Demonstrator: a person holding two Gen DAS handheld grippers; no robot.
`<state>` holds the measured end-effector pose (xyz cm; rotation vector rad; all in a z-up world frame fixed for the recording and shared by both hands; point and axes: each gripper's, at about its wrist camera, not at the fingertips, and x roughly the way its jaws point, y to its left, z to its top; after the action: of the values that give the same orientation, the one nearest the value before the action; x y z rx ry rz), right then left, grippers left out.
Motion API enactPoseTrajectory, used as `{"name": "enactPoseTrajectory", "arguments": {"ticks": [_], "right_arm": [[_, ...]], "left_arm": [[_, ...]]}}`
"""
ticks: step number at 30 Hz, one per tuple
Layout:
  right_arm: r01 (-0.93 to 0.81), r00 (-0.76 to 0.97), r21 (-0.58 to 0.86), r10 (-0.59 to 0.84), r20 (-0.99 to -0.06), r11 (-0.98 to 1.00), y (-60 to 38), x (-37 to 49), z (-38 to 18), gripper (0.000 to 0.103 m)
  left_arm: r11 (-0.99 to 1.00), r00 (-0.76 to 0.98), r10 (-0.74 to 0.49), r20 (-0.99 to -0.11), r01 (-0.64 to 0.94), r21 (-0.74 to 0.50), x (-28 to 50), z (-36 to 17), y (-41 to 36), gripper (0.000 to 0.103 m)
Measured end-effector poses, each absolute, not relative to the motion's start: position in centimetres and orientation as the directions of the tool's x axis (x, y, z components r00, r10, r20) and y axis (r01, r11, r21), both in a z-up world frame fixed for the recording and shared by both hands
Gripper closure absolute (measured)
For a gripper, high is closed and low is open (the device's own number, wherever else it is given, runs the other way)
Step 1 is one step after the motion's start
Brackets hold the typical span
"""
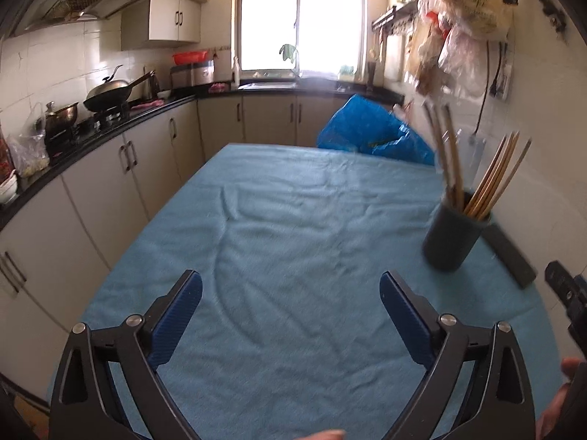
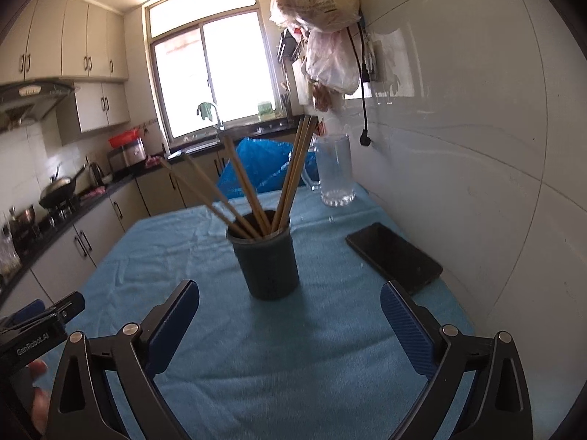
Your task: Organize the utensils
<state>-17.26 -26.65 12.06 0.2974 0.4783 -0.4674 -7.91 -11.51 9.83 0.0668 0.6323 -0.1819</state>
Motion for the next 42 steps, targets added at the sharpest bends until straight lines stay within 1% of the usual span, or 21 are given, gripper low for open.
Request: {"name": "enactPoseTrajectory", "arguments": {"ticks": [6,9,13,15,19,26,32,42], "right_arm": [[0.491,0.759,0.100,-0.369,-0.537,0.865,-25.6,-16.4,10.6,0.001],[0.489,0.744,0.071,-0.373,-0.554,0.869,-24.9,-16.0,10.0,0.000],[0.501,0.736,0.068,-0.384,-0.558,0.863,-24.7,-15.8,9.2,0.000],[0.511,0.732,0.060,-0.397,-0.553,0.858,-24.6,-15.8,9.0,0.000],[0.529,0.724,0.051,-0.419,-0.548,0.847,-24.6,-15.9,8.3,0.000],[0.538,0.699,0.041,-0.418,-0.579,0.842,-24.7,-15.4,6.7,0.000],[0.536,0.674,0.047,-0.394,-0.624,0.843,-25.2,-14.7,5.8,0.000],[0.543,0.641,0.038,-0.385,-0.664,0.839,-25.5,-14.1,5.1,0.000]], "left_arm": [[0.984,0.782,-0.093,-0.616,0.165,0.061,-8.6,7.5,-10.3,0.005],[0.981,0.767,-0.112,-0.632,0.186,0.052,-8.6,6.4,-9.5,0.005],[0.985,0.768,-0.085,-0.634,0.159,0.061,-8.4,5.5,-9.3,0.005],[0.985,0.771,-0.052,-0.635,0.144,0.094,-8.4,5.0,-9.6,0.005],[0.983,0.770,-0.049,-0.637,0.150,0.105,-8.2,4.4,-10.1,0.005],[0.978,0.754,-0.027,-0.656,0.155,0.138,-7.6,3.6,-10.8,0.005],[0.974,0.713,-0.036,-0.700,0.182,0.136,-6.7,2.9,-11.1,0.005],[0.973,0.698,-0.028,-0.716,0.182,0.139,-6.3,2.4,-11.3,0.005]]}}
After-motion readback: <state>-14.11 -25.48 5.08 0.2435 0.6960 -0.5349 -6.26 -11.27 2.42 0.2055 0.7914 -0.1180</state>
